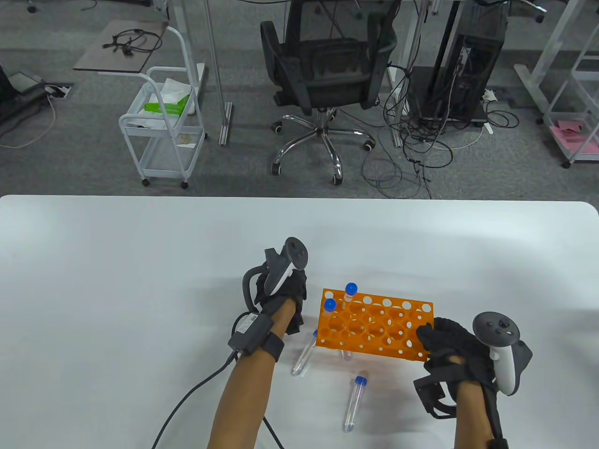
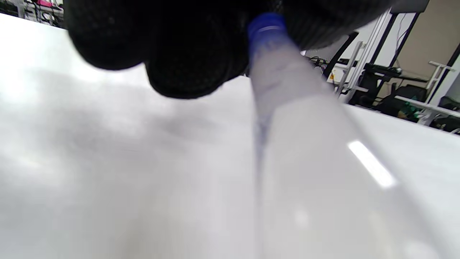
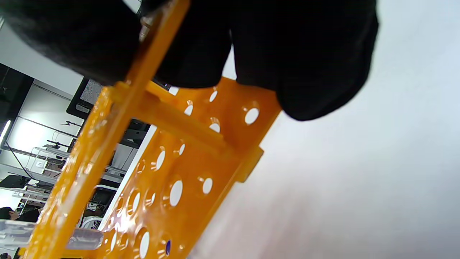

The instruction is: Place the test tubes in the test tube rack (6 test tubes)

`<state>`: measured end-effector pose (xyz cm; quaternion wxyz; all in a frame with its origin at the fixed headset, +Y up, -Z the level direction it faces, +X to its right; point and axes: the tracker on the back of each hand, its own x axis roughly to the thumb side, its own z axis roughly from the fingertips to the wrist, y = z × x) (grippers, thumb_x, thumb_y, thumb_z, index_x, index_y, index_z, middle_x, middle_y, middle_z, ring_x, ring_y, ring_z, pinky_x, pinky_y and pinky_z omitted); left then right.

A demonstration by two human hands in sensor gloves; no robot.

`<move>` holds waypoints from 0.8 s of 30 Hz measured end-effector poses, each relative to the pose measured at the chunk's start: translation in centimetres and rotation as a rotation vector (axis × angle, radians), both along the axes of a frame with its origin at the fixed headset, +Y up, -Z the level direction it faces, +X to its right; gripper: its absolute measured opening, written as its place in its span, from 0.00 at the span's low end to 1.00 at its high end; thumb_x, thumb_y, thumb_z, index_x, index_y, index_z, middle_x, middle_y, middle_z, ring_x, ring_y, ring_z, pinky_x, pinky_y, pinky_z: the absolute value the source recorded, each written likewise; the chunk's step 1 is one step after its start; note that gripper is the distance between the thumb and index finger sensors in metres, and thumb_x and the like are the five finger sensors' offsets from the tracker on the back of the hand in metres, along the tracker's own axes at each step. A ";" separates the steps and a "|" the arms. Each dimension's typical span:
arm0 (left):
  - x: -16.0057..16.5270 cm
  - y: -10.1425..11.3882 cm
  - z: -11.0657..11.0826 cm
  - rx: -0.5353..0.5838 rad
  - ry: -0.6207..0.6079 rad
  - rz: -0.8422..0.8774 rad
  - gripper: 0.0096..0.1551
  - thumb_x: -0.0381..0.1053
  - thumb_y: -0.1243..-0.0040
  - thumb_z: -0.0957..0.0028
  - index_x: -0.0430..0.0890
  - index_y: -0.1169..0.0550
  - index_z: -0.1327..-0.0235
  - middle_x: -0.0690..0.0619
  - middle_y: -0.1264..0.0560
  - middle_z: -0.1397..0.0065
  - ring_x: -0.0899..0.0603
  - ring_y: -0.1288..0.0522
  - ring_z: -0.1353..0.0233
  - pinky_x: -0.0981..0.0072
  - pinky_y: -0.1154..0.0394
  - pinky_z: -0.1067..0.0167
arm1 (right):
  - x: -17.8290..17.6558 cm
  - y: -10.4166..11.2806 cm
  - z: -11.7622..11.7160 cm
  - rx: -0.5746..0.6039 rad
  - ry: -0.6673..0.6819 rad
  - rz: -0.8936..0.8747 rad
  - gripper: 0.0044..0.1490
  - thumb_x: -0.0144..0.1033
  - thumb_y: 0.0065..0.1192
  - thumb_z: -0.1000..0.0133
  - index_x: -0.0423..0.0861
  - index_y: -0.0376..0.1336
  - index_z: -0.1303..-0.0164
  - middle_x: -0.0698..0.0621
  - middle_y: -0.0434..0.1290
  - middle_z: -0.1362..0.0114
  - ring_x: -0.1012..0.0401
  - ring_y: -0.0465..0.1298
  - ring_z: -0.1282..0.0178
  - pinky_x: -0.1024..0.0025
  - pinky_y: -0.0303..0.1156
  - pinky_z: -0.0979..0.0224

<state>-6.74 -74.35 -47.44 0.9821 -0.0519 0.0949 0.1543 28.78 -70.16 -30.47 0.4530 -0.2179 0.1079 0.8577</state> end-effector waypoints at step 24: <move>-6.7 11.5 14.2 0.418 -0.074 0.230 0.27 0.57 0.41 0.55 0.47 0.26 0.45 0.44 0.18 0.45 0.47 0.15 0.56 0.57 0.18 0.61 | -2.8 -0.8 -0.5 -0.043 0.102 0.019 0.36 0.57 0.71 0.51 0.48 0.63 0.41 0.60 0.78 0.53 0.50 0.81 0.42 0.60 0.85 0.50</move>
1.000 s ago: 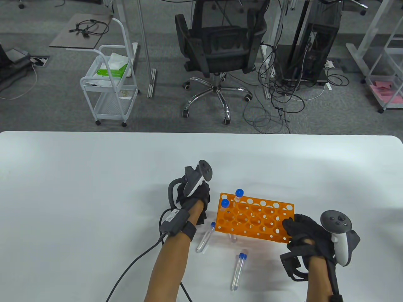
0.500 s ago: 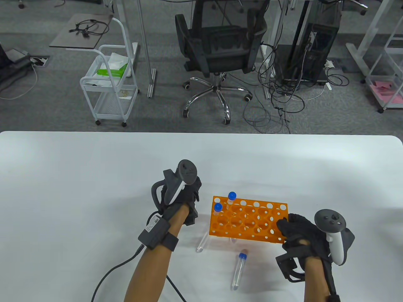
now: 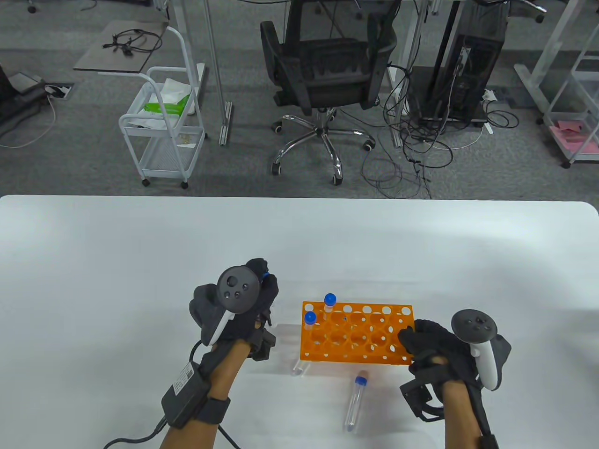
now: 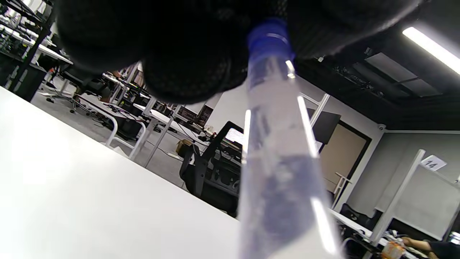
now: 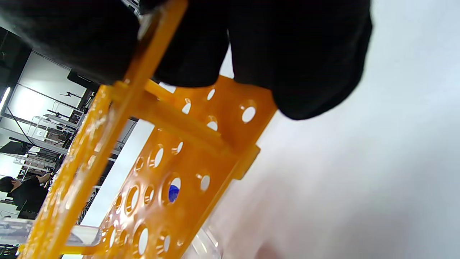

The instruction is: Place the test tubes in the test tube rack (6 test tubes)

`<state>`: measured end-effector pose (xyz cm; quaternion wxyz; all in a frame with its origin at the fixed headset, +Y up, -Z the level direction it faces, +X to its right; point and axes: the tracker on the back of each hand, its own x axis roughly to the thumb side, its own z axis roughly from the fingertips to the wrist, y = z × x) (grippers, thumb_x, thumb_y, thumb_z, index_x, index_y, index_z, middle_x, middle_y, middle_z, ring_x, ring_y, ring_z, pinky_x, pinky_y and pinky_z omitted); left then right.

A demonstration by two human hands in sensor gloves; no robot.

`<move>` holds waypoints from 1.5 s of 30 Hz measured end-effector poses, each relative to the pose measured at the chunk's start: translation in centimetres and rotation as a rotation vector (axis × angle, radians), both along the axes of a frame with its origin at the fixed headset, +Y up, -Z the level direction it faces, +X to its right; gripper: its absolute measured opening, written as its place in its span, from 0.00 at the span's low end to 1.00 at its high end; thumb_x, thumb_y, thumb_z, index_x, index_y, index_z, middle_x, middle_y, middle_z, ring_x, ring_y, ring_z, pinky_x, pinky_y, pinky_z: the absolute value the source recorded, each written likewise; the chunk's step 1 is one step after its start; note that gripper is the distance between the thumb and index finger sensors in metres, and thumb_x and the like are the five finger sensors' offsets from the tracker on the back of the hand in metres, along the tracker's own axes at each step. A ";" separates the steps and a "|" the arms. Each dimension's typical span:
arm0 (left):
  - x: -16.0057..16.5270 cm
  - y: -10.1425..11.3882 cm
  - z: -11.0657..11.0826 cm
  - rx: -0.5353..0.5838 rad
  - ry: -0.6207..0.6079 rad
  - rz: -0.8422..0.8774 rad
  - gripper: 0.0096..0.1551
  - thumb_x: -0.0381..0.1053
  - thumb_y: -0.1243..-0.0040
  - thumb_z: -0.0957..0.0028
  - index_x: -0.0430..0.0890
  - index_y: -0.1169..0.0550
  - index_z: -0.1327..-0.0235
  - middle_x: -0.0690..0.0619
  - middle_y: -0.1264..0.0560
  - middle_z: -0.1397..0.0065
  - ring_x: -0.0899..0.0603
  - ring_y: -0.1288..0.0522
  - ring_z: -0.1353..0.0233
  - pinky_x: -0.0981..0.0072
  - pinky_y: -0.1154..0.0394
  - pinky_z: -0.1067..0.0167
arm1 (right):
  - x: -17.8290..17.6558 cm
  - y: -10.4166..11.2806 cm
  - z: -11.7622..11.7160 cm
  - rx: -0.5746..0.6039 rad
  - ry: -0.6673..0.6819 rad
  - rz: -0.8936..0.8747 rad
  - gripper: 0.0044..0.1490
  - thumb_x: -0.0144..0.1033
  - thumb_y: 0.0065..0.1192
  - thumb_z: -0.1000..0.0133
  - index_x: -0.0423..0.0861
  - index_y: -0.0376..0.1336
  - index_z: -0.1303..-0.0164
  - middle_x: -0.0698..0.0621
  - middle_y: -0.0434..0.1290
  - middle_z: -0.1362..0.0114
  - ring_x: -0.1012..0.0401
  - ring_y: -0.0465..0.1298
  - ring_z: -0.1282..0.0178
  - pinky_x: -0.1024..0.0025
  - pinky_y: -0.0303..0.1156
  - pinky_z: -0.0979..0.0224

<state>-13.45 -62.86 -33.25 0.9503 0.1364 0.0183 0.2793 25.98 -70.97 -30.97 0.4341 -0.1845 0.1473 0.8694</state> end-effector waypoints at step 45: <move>8.1 0.2 7.0 0.291 -0.343 -0.178 0.24 0.53 0.37 0.55 0.49 0.25 0.47 0.45 0.18 0.39 0.49 0.14 0.59 0.59 0.17 0.65 | -1.0 -0.3 -0.1 -0.012 0.012 -0.015 0.36 0.57 0.71 0.51 0.48 0.63 0.40 0.60 0.78 0.52 0.49 0.81 0.43 0.61 0.85 0.51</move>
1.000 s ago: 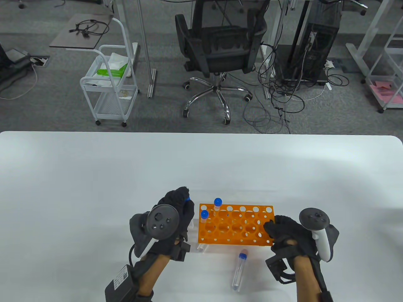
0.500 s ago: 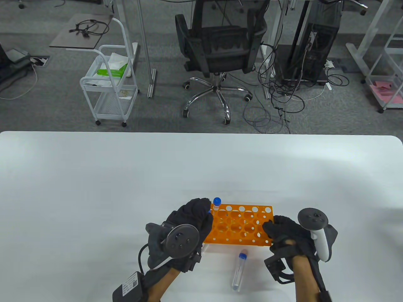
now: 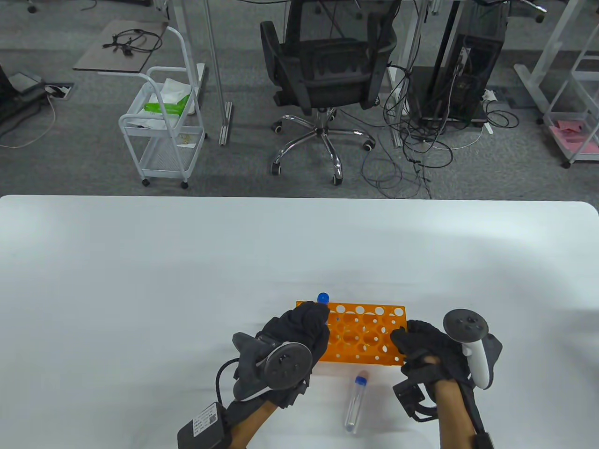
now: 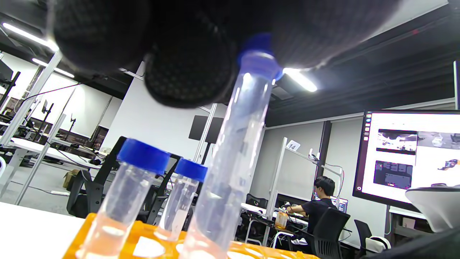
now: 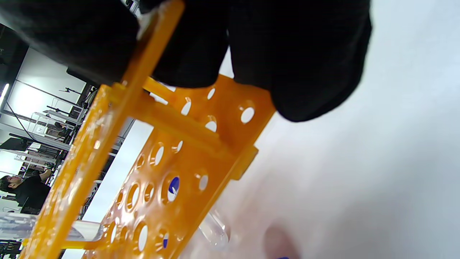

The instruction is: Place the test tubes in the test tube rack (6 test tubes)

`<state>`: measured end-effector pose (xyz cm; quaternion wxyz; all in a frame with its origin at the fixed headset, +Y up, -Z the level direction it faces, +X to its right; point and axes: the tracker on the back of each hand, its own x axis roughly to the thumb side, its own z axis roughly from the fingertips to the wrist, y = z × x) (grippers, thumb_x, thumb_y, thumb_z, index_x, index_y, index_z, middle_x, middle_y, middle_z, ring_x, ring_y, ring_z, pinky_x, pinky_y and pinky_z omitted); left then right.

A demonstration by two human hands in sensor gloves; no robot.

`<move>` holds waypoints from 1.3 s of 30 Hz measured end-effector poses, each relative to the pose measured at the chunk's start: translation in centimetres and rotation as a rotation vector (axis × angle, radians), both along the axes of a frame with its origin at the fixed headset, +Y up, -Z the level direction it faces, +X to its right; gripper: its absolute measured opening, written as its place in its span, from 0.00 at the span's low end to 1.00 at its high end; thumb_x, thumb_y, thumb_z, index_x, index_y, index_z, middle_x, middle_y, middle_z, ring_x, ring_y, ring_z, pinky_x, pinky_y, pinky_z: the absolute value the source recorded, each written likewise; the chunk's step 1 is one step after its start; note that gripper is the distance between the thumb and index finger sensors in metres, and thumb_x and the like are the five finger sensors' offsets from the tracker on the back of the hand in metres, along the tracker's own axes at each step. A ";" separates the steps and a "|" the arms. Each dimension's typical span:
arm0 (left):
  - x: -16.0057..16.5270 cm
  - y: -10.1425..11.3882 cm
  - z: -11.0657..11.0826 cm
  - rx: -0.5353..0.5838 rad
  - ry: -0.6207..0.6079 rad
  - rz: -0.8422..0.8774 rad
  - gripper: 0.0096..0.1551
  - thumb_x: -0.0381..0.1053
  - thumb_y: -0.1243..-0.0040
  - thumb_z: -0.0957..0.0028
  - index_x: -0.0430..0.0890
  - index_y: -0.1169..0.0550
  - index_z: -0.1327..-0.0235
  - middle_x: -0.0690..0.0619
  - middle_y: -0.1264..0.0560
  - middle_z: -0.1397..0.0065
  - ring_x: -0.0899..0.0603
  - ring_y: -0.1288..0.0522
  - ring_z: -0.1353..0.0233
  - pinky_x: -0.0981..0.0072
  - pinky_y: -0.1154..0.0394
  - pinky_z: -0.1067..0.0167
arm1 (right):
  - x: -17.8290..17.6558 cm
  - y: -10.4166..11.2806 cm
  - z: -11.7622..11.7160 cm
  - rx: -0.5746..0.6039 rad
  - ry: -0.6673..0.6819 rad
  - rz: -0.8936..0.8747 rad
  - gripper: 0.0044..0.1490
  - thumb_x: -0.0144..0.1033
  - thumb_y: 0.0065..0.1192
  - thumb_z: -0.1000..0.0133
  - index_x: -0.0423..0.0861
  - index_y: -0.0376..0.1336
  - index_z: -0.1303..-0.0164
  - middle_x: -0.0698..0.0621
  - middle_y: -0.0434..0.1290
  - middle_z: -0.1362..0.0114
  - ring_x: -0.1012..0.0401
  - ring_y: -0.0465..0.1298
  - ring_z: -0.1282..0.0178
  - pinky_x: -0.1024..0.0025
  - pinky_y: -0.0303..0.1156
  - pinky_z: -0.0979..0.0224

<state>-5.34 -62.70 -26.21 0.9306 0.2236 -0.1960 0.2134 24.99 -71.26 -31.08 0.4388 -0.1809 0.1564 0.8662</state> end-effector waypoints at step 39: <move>1.0 -2.0 -0.7 -0.102 0.008 -0.090 0.24 0.55 0.33 0.57 0.49 0.23 0.49 0.46 0.16 0.41 0.47 0.13 0.58 0.57 0.17 0.63 | 0.4 0.1 0.0 0.005 -0.015 -0.035 0.36 0.57 0.71 0.51 0.48 0.63 0.40 0.60 0.78 0.52 0.49 0.81 0.43 0.61 0.86 0.51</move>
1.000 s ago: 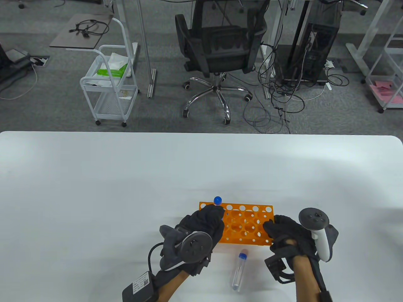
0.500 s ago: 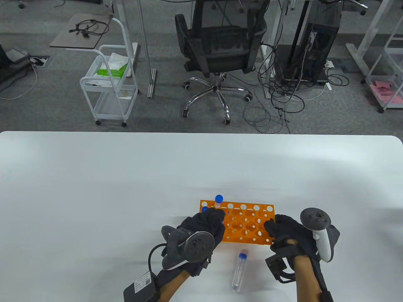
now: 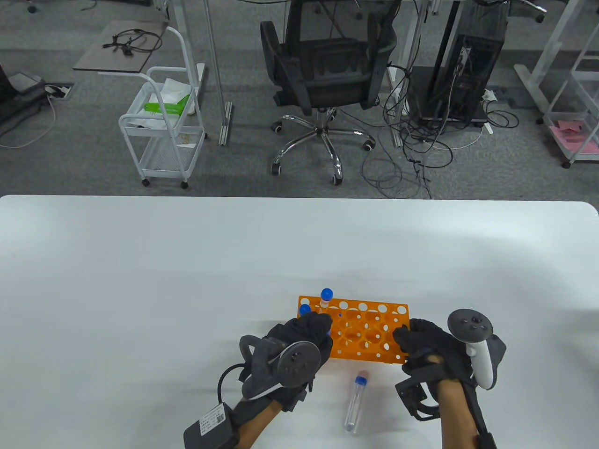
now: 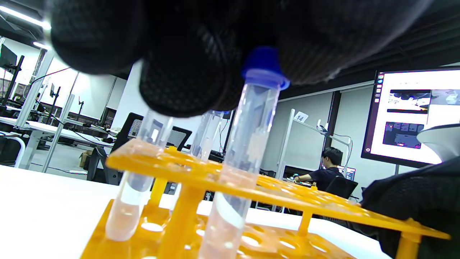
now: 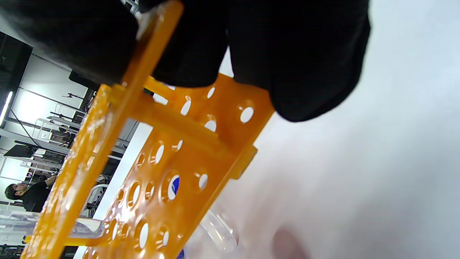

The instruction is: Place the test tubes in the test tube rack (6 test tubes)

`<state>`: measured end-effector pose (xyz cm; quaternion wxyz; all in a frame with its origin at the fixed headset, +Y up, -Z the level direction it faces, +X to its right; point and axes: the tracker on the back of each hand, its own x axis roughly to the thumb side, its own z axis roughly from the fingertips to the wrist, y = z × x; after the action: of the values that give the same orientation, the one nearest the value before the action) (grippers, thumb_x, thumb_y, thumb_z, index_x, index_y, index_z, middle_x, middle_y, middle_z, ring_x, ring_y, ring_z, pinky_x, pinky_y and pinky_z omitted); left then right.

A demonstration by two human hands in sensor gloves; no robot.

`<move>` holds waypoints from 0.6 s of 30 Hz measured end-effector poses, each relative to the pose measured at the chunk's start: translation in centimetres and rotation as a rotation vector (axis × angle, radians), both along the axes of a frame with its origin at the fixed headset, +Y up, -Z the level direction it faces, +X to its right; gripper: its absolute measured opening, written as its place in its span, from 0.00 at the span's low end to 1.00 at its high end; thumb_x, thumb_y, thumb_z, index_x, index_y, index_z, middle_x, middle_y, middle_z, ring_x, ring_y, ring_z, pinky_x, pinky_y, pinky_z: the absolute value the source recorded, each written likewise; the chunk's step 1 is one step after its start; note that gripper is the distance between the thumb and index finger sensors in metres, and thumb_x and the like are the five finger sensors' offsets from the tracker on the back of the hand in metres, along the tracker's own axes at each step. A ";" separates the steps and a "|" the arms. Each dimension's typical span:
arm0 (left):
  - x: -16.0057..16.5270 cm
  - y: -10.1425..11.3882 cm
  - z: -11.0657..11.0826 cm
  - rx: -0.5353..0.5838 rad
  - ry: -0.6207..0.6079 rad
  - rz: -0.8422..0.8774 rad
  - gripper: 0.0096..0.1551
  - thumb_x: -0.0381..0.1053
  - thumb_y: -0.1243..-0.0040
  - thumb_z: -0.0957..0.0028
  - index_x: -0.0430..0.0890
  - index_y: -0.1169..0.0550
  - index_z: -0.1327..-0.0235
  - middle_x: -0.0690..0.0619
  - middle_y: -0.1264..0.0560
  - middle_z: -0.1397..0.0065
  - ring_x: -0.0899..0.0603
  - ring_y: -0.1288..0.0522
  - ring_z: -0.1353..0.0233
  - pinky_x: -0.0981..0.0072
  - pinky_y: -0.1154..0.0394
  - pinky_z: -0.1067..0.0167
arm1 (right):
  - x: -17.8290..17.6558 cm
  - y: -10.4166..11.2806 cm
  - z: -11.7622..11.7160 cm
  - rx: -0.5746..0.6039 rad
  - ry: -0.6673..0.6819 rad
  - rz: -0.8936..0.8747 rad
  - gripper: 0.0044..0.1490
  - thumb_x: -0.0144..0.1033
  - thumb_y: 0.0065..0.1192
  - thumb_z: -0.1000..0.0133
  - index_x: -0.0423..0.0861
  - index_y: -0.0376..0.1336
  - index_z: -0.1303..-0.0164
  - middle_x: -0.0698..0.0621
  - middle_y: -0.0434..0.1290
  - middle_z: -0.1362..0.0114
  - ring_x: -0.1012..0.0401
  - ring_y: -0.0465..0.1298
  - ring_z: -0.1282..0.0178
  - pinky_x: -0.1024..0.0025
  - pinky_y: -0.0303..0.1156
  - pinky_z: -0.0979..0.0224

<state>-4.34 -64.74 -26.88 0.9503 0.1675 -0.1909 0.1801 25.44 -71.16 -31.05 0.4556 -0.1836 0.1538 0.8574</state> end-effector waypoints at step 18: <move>-2.0 1.7 0.3 -0.054 0.031 0.117 0.30 0.62 0.38 0.56 0.49 0.21 0.43 0.44 0.17 0.38 0.44 0.13 0.53 0.55 0.17 0.61 | 0.5 -0.2 -0.1 -0.013 -0.012 -0.013 0.36 0.57 0.71 0.51 0.48 0.63 0.40 0.60 0.78 0.52 0.49 0.81 0.43 0.62 0.86 0.51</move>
<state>-6.33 -63.04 -26.62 0.9452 0.1555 -0.1612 0.2376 25.99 -71.37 -31.11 0.4608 -0.1905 0.1577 0.8524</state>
